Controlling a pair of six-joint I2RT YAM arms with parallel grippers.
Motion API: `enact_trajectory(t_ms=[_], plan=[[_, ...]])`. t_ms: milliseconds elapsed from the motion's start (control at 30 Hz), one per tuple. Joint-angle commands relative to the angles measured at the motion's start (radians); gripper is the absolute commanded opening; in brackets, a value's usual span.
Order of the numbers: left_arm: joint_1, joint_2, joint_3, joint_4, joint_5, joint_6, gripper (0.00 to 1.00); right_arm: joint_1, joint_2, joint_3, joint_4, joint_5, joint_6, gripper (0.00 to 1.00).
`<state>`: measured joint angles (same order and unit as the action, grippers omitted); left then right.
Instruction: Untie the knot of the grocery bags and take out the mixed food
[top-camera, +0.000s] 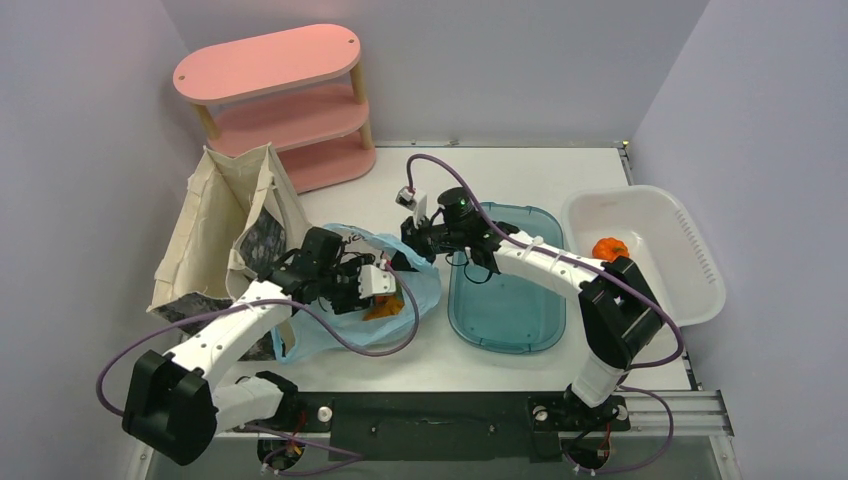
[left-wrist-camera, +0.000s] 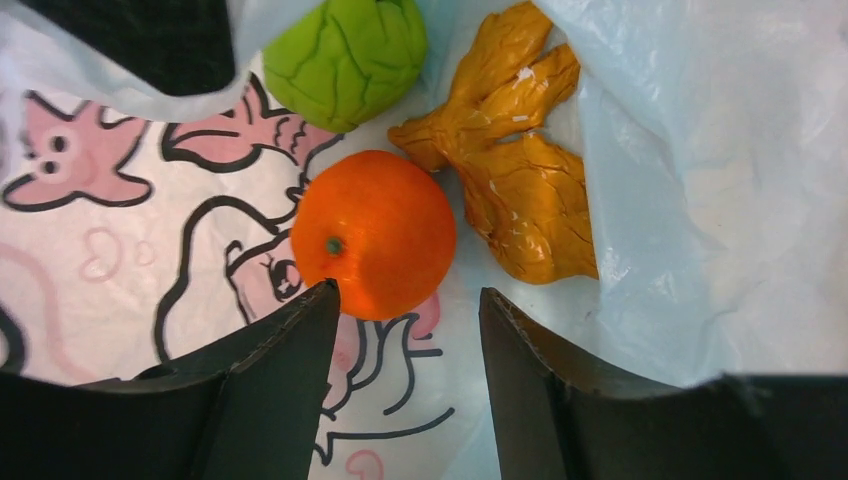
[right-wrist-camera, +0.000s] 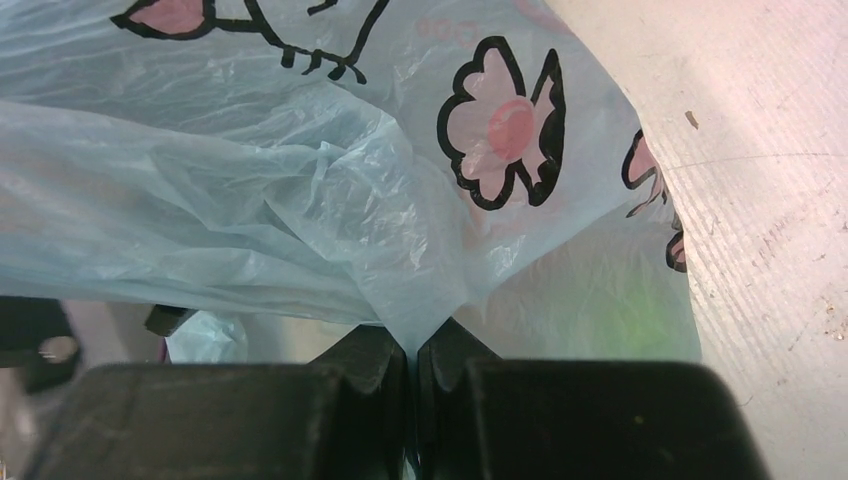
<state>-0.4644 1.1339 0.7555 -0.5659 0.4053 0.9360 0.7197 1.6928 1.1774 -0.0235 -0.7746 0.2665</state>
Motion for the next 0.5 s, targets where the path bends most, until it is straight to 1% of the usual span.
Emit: enact_trajectory(t_ms=[0,100,133,167,233,300,333,400,467], plan=[[-0.008,0.082,0.029,0.034,0.034,0.087,0.53,-0.013,-0.008,0.034,-0.011,-0.012,-0.04,0.0],[-0.014,0.14,0.072,0.01,0.01,0.047,0.55,-0.019,0.0,0.046,-0.026,-0.017,-0.049,0.0],[-0.013,0.167,0.105,-0.027,0.011,0.04,0.55,-0.021,0.002,0.047,-0.027,-0.019,-0.05,0.0],[-0.011,0.179,0.131,-0.041,0.024,0.037,0.64,-0.023,0.004,0.049,-0.03,-0.021,-0.051,0.0],[-0.007,0.154,0.126,-0.039,0.044,0.03,0.74,-0.023,0.005,0.052,-0.034,-0.024,-0.054,0.0],[-0.009,0.096,0.083,0.017,0.043,0.029,0.85,-0.024,0.006,0.053,-0.039,-0.028,-0.06,0.0],[-0.013,0.078,0.065,0.054,0.039,0.032,0.93,-0.025,0.006,0.054,-0.04,-0.03,-0.063,0.0],[-0.015,0.044,0.029,0.08,0.015,0.039,0.97,-0.025,0.008,0.056,-0.043,-0.035,-0.07,0.0],[-0.016,0.045,0.015,0.083,-0.015,0.042,0.97,-0.024,0.012,0.06,-0.049,-0.039,-0.071,0.0]])
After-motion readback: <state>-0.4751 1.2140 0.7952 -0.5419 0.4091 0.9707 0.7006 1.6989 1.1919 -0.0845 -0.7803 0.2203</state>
